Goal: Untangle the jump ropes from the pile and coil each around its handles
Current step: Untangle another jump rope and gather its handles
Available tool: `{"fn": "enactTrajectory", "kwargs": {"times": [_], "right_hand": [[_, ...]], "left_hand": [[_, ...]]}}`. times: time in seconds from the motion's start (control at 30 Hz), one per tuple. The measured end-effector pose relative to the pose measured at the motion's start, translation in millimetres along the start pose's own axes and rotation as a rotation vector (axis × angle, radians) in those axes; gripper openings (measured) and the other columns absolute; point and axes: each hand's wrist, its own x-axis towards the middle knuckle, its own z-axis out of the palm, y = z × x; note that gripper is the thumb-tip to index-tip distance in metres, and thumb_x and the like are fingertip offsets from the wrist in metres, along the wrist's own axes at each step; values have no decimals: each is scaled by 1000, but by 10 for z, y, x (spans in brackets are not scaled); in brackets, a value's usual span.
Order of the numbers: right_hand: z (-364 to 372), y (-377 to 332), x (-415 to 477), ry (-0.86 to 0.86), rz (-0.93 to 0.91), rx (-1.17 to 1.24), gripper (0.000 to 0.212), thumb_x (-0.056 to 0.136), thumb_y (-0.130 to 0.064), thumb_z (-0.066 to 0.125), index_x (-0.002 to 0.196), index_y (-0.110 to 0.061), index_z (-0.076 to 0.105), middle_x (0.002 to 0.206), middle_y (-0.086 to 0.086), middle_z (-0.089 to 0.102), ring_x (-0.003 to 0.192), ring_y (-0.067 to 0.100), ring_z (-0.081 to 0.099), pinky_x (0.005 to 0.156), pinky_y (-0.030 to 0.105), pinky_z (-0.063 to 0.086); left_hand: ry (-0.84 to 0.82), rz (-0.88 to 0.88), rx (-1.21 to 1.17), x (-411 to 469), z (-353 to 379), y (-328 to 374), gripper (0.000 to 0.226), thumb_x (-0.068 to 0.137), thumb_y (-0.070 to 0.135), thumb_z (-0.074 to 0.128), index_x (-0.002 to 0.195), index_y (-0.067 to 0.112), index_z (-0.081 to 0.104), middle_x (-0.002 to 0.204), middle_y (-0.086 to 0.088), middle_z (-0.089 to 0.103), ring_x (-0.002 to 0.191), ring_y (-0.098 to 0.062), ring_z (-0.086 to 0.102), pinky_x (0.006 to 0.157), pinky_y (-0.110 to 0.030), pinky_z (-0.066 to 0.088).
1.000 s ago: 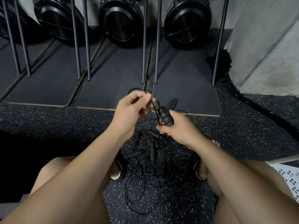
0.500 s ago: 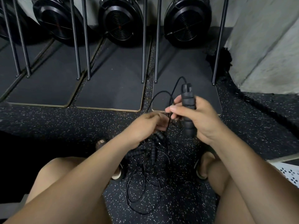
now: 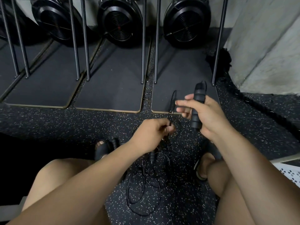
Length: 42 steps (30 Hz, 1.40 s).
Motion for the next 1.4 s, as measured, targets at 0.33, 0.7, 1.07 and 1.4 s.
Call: {"fn": "enactTrajectory", "kwargs": {"times": [0.33, 0.7, 1.07, 1.4], "right_hand": [[110, 300, -3, -239, 168, -363, 31, 91, 12, 67, 117, -5, 65, 100, 16, 80, 74, 22, 76, 56, 28, 53], [274, 489, -63, -274, 104, -501, 32, 88, 5, 83, 112, -1, 62, 101, 22, 78, 88, 29, 82, 86, 41, 67], [162, 61, -274, -279, -97, -329, 33, 87, 6, 82, 111, 3, 61, 92, 28, 77, 74, 29, 74, 67, 31, 61], [58, -88, -200, -123, -205, 52, 24, 93, 8, 71, 109, -3, 57, 103, 29, 78, 78, 25, 74, 70, 30, 59]], "left_hand": [[198, 32, -550, 15, -360, 230, 19, 108, 16, 61, 105, 3, 75, 104, -12, 79, 88, -20, 72, 74, -23, 54], [401, -72, -799, 112, -547, 72, 22, 110, 20, 58, 112, 3, 73, 103, -10, 77, 88, -25, 63, 79, -40, 48], [-123, -343, -432, 90, -290, 32, 49, 110, 59, 39, 110, 26, 75, 103, 8, 82, 103, -14, 77, 106, -50, 56], [-196, -175, -152, 92, -19, -77, 23, 103, 43, 51, 106, 38, 74, 107, 14, 79, 94, -3, 69, 91, -36, 53]]}}
